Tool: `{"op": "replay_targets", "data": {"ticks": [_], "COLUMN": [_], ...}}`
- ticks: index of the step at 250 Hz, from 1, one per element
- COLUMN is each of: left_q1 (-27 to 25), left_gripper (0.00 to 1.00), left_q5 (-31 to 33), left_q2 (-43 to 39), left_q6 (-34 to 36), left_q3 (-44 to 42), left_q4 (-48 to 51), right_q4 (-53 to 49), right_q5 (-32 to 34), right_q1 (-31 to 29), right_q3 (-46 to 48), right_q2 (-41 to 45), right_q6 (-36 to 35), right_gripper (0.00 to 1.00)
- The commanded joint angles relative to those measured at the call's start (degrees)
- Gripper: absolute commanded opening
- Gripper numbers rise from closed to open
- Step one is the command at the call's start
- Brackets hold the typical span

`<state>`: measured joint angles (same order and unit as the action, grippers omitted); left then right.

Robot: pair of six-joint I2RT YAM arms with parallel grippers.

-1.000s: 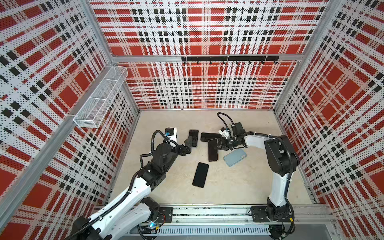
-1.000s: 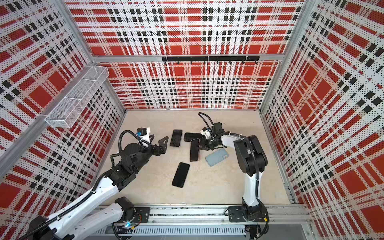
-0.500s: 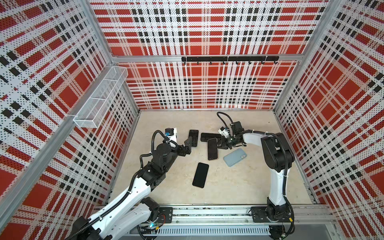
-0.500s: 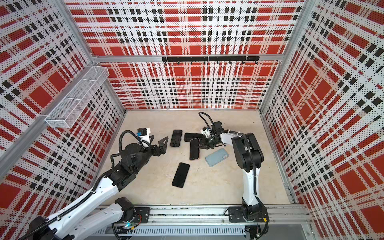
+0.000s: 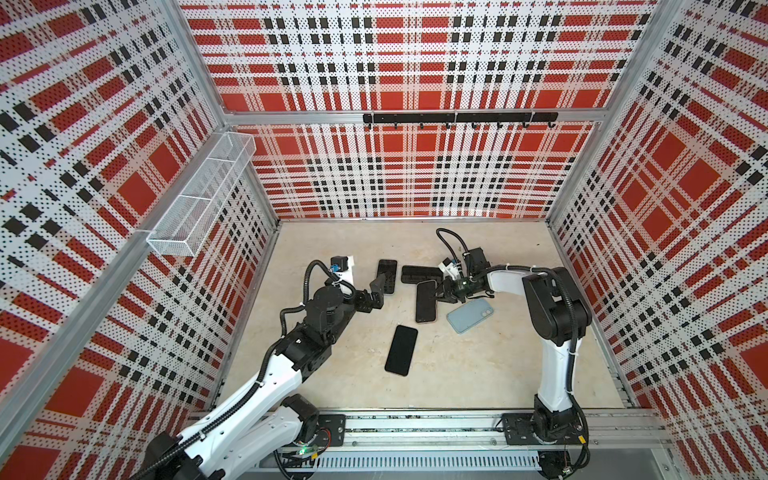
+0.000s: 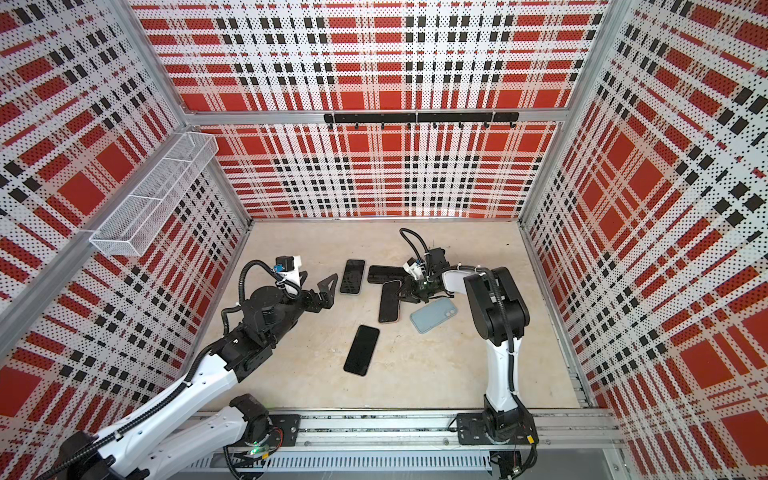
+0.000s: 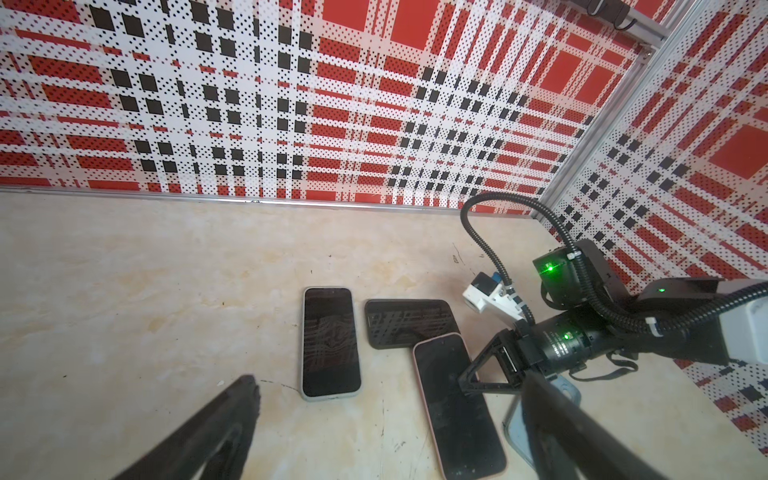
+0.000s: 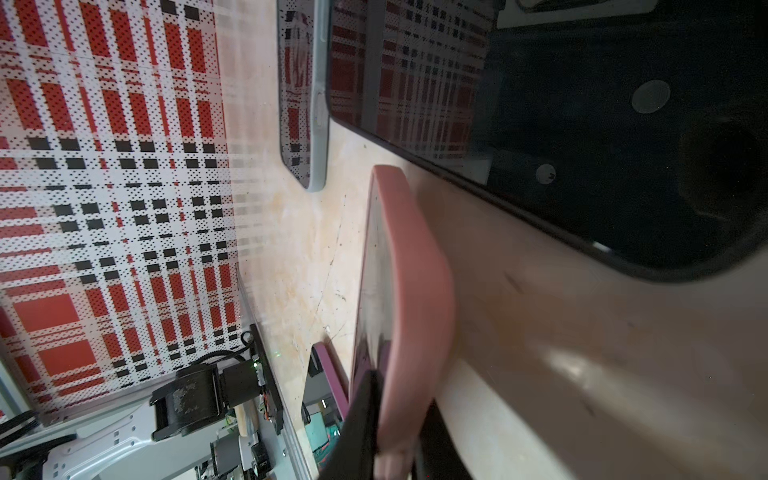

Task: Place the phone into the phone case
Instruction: 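Lower the pink-cased phone onto the table with the right gripper and open, then grasp the black phone with pink edge using the left gripper while right withdraws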

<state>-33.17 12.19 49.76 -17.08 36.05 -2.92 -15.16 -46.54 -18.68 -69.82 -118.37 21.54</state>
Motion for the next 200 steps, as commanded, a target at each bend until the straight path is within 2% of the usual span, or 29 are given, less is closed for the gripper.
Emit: {"op": "replay_targets", "data": {"ticks": [1,26,66,107,126,147,170,200], "left_q1": [0.4,0.5,3.4,8.7,9.4,9.1,7.1,1.1], "left_gripper": [0.99,1.00,1.00,0.99,1.00,1.00,1.00,1.00], "left_q5": [1.1,3.3,2.0,-9.0,-10.7,-11.1,-9.6,-2.1], "left_q2": [-1.9,-2.3,-3.1,-3.2,-3.3,-3.4,-3.7,-2.6], "left_q6": [0.6,0.0,-3.1,-4.9,-4.5,-3.5,-1.9,-0.3], "left_q3": [1.1,0.9,1.2,2.0,3.1,4.4,6.3,9.4], "left_q4": [0.2,0.3,1.5,3.7,6.7,9.8,14.1,21.6], "right_q4": [-3.5,-3.4,-1.0,0.4,0.7,2.6,9.1,13.8], "right_q5": [10.7,12.6,16.7,22.3,25.4,29.5,34.8,41.8], "right_q1": [-0.7,-0.6,-0.4,0.1,0.2,0.3,0.2,0.5], "right_q3": [2.6,2.5,3.8,4.3,4.7,6.8,12.3,18.4], "right_q2": [-0.7,-0.2,3.5,10.6,14.3,20.0,28.8,40.3], "right_q6": [-4.1,-3.5,-2.5,-1.8,-1.1,-0.8,-0.8,-2.6], "right_gripper": [0.23,0.30,0.41,0.47,0.47,0.47,0.47,0.49]}}
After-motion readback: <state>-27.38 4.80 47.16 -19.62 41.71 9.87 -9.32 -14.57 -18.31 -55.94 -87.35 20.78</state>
